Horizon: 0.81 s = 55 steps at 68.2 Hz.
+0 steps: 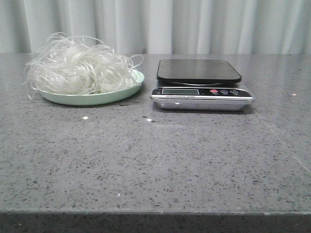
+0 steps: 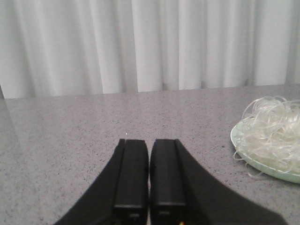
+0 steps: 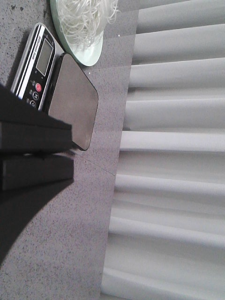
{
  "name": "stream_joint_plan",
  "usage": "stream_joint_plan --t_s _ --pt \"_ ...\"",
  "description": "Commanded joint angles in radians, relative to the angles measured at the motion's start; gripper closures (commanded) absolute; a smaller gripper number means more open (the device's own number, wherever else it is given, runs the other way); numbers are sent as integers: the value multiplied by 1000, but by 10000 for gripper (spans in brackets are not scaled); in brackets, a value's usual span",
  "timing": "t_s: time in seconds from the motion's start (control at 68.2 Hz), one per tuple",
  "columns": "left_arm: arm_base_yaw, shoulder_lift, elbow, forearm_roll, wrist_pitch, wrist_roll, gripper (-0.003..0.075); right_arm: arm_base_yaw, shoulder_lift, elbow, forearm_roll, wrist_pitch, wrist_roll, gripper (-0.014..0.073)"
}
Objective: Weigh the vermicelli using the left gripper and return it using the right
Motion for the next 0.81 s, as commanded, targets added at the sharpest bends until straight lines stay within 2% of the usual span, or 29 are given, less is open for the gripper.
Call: stream_joint_plan --t_s 0.0,0.22,0.484,0.792 --pt "3 -48 67 -39 -109 -10 584 -5 7 -29 -3 -71 1 442" --pt "-4 -113 225 -48 -183 -10 584 -5 7 -29 -3 -70 1 442" --pt "-84 -113 226 -42 -171 -10 584 -5 7 -29 -3 -70 1 442" --pt "-84 -113 228 -42 -171 -10 584 -5 7 -29 -3 -70 1 442"
